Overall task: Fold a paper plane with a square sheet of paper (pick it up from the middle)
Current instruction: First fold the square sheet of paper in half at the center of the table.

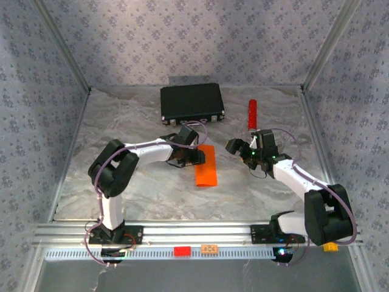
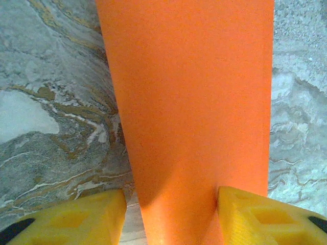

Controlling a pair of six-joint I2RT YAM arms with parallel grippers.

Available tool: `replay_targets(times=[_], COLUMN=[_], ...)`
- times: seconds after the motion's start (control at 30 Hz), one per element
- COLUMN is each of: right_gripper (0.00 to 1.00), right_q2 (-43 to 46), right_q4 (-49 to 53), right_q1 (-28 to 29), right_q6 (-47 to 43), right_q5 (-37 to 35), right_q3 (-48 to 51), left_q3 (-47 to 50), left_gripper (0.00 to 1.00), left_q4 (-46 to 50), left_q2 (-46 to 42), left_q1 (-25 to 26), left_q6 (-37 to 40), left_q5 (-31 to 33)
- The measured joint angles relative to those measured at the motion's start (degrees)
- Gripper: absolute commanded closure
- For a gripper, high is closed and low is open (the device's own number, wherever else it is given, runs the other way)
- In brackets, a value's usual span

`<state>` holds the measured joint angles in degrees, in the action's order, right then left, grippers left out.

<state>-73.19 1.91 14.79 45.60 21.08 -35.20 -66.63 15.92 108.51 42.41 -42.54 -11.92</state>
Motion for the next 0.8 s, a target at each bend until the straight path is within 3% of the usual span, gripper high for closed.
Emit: replay_targets(times=[0.8], right_gripper=[0.02], right_q2=[0.0], right_q4=[0.0], right_q1=[0.2], right_q6=[0.0], right_q5=[0.0], right_q3=[0.0], left_q3=[-7.8], left_gripper=[0.45], left_q4=[9.8], left_q2=[4.1], left_q1=[1.8], left_q6=[1.6], left_q5=[4.3])
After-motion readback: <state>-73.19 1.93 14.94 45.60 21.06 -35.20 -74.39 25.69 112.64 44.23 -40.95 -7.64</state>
